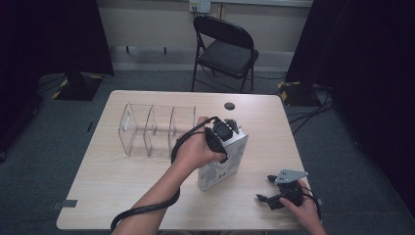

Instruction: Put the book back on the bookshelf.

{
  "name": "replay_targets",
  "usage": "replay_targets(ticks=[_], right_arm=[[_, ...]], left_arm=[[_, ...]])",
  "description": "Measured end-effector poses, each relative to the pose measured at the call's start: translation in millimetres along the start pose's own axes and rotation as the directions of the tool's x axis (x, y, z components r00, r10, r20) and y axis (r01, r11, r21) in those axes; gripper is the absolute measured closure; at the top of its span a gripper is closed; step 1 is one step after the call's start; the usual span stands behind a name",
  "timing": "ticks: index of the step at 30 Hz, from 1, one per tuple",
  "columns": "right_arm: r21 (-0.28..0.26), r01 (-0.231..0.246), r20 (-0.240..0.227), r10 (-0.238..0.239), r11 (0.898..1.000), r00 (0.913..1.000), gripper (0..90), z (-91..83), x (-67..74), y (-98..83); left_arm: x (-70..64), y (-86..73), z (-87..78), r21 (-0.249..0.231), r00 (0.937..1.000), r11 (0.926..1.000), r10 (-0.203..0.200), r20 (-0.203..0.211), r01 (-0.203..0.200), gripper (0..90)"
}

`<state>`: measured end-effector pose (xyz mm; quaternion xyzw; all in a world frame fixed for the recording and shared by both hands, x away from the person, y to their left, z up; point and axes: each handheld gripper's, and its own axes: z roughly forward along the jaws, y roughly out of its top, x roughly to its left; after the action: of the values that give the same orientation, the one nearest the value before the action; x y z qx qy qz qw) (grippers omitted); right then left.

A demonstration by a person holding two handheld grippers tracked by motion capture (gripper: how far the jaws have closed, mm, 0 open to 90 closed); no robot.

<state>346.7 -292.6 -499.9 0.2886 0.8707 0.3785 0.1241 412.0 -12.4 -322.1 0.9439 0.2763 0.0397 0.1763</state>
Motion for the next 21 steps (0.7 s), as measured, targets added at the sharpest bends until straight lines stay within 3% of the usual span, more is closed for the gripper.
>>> replay_targets(ticks=[6, 13, 21], right_arm=[[0.0, 0.0, -0.001, 0.0, 1.0, 1.0, 11.9, 0.0, -0.1, 0.0], [0.0, 0.0, -0.002, 0.0, 1.0, 1.0, 11.9, 0.0, 0.0, 0.0], [0.0, 0.0, -0.001, 0.0, 1.0, 1.0, 11.9, 0.0, -0.1, 0.0]], left_arm=[[-0.4, -3.1, -5.8, 0.021, 0.9997, 0.9994, -0.026, 0.005, 0.026, 52.5], [2.8, -12.0, -21.2, 0.006, 0.9968, 0.9969, -0.079, 0.01, 0.079, 52.6], [6.8, -20.7, -30.4, 0.024, 0.9956, 0.9953, -0.094, -0.003, 0.094, 52.7]])
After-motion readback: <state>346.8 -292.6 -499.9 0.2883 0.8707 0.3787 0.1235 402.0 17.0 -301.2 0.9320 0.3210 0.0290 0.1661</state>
